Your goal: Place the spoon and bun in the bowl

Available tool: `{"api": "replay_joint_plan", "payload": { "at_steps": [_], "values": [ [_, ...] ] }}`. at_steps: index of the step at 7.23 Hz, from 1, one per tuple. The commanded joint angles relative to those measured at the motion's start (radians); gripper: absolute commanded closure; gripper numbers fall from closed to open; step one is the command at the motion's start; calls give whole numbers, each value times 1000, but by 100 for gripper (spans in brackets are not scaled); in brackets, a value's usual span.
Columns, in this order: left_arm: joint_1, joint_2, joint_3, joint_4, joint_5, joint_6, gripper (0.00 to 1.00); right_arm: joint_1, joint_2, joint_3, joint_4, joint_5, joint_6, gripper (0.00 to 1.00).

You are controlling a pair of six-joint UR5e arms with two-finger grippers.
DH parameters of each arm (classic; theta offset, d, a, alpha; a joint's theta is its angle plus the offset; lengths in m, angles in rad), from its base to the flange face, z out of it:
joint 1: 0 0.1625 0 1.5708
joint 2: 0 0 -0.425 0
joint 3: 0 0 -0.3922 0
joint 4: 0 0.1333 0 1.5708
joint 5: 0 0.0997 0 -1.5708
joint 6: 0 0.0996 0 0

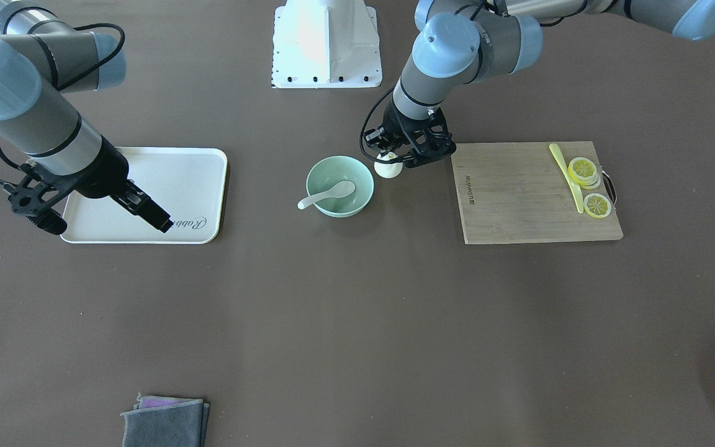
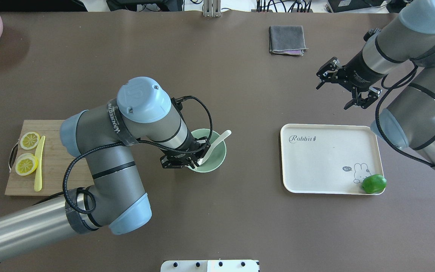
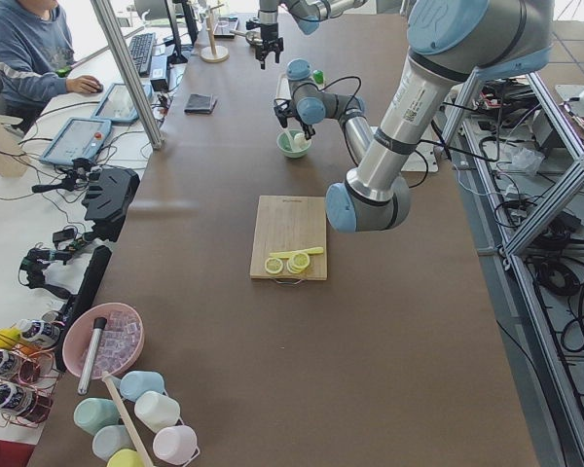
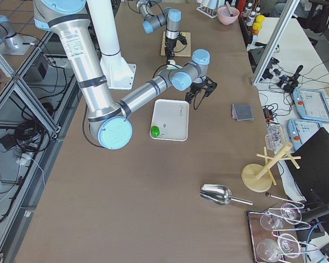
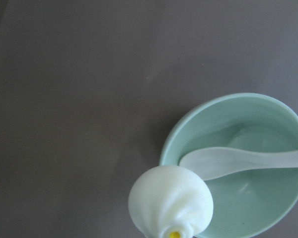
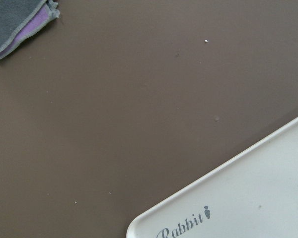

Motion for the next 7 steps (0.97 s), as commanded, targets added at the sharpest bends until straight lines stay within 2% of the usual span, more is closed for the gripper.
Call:
{"api": "replay_joint_plan", "payload": {
  "at_steps": [1,2,3,5,7],
  "values": [
    [31,-26,17,-20,28,-22,24,8,-13,-8,0,2,-21,0],
    [30,-18,16,-18,30,-14,3,14,-13,-8,0,2,-21,0],
    [27,-1,5,-18,21,-8,2,15,-12,-5,0,2,-21,0],
    [-4,131,-99,-7,16,157,2,35,-21,-8,-2,4,-90,0],
    [-62,228,-99,-6,13,360,2,86,-62,4,-12,16,-189,0]
  ]
}}
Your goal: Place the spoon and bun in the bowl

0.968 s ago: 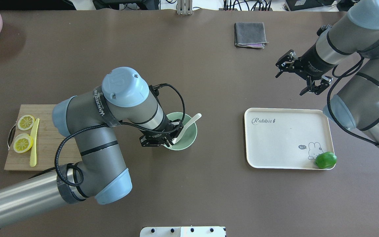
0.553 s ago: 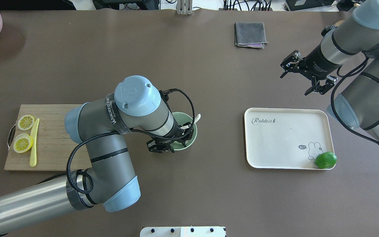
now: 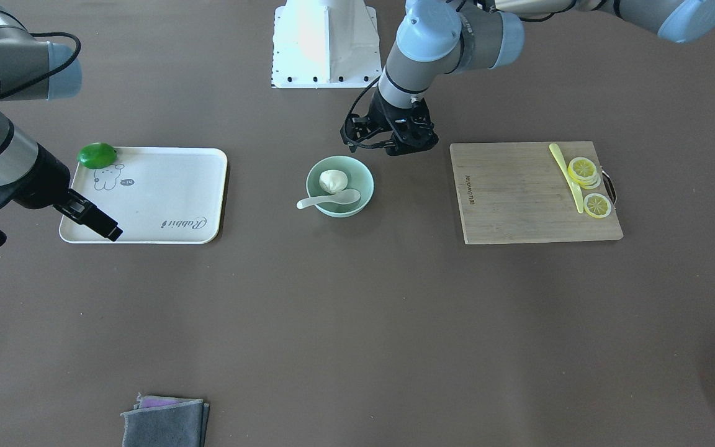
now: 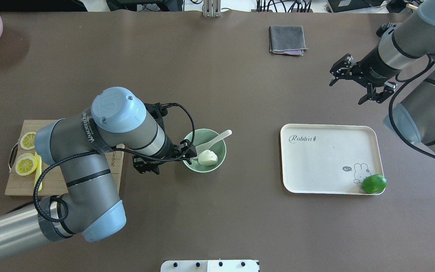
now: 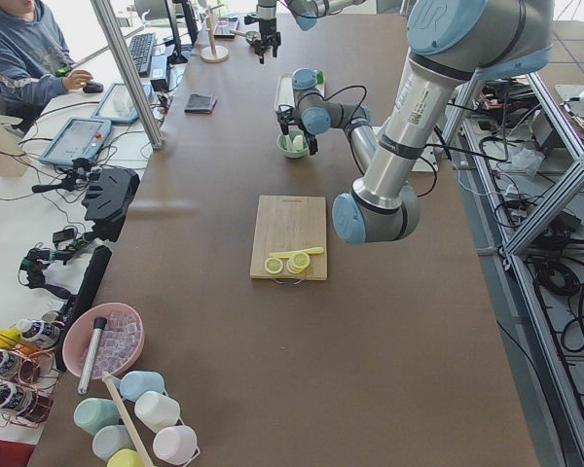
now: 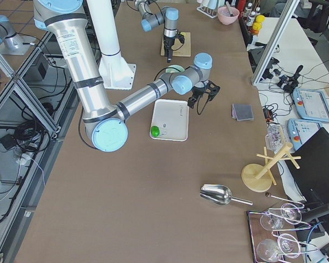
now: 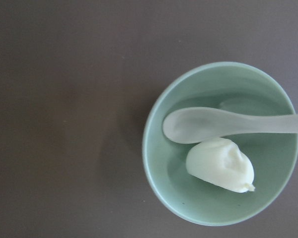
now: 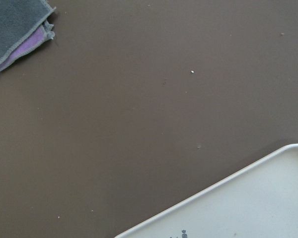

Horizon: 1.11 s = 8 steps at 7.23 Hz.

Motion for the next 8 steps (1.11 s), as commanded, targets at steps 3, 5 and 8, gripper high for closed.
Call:
{"api": "replay_joint_plan", "payload": {
  "at_steps": [3,5,8],
  "values": [
    [-273,184,-12,112,-182,570,2,147,-176,-13,-13,12,-480,0],
    [-381,274,-42,193,-182,851,2,268,-244,-65,-13,55,-749,0],
    [-547,440,-82,188,-184,1121,2,355,-236,-154,-11,45,-922,0]
  ]
}}
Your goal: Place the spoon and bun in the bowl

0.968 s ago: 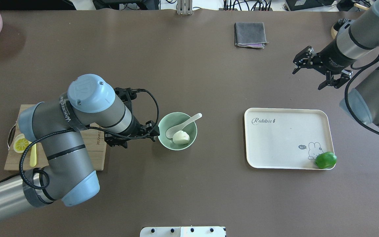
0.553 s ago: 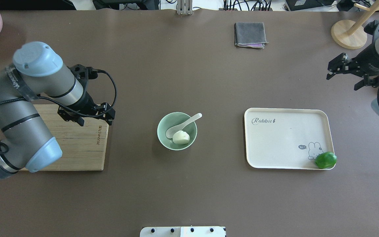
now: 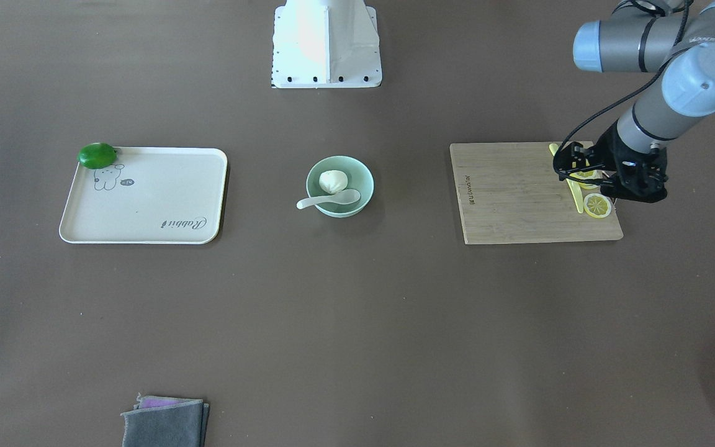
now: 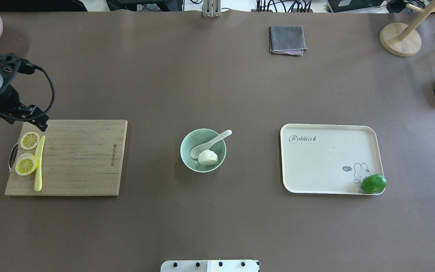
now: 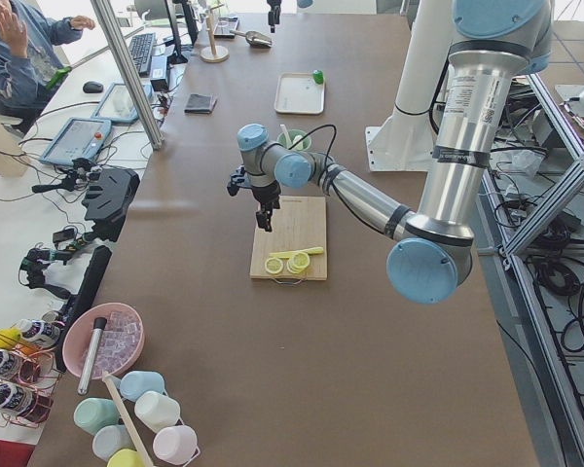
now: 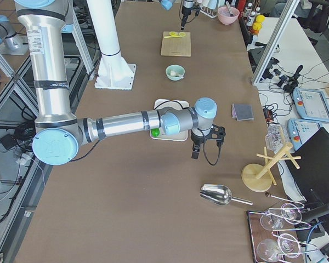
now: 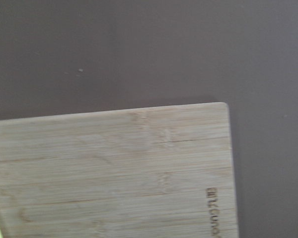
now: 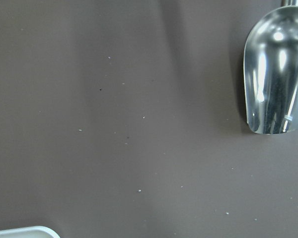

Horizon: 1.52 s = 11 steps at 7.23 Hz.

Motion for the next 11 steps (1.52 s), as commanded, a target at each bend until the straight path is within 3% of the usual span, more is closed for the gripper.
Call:
{"api": "replay_joint_plan", "payload": {
  "at_steps": [1,4,6,8,11],
  "values": [
    [-94,49,-10,5,-4,125,2,58,1,-43,1,-6,-63,0],
    [-244,147,-1,5,-16,312,2,127,13,-61,-85,5,-120,0],
    [-319,217,16,-10,-19,317,2,145,34,-63,-124,3,-149,0],
    [-338,241,17,-6,-16,508,2,154,32,-66,-125,6,-189,0],
    [-388,236,70,4,-63,506,2,154,34,-66,-125,8,-189,0]
  ]
}}
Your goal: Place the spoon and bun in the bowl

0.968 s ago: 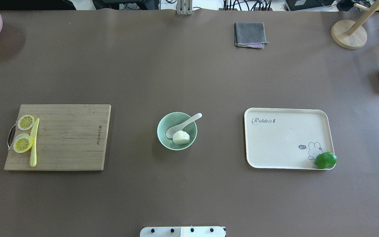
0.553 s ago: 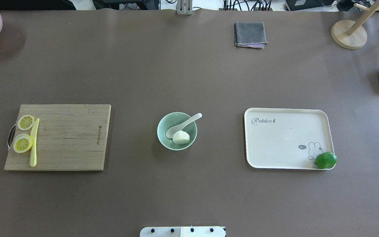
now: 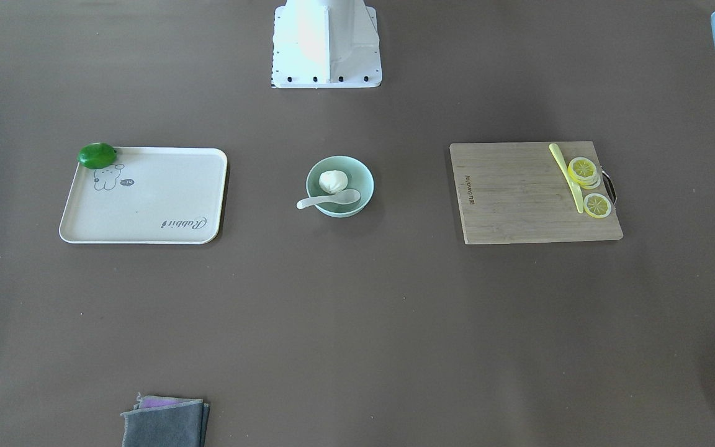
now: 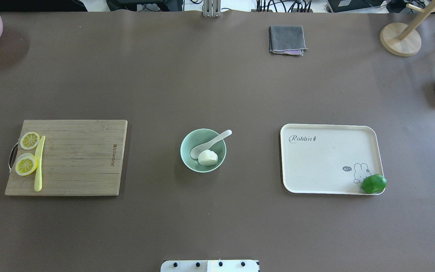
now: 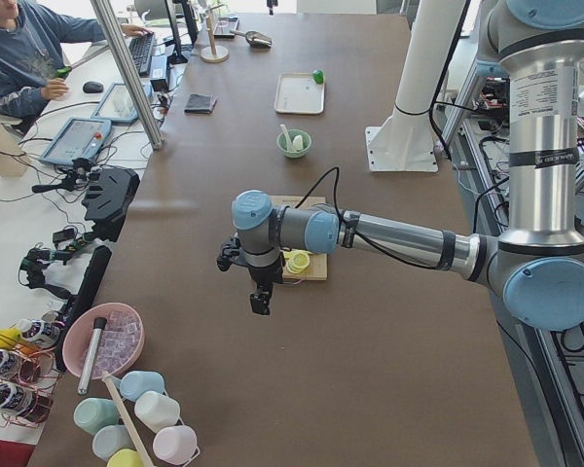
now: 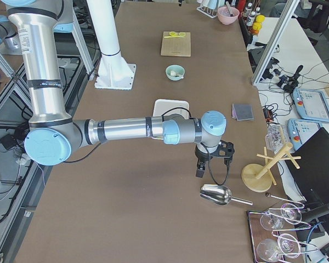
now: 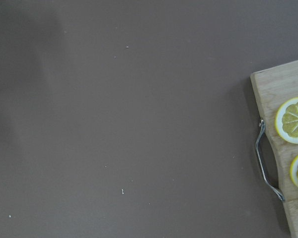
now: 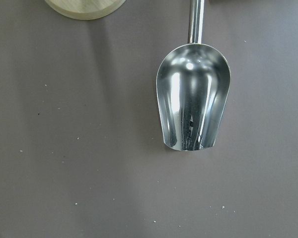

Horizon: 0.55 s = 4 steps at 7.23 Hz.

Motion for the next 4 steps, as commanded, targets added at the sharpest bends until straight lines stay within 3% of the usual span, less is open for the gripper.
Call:
{"api": "replay_joint_plan", "payload": {
  "at_steps": [1,4],
  "values": [
    [-19,2,12,0,-29,6,2,2,0,0,0,-1,-1,0],
    [-19,-2,6,-1,-30,6,2,5,0,-2,-2,-1,-1,0]
  ]
}}
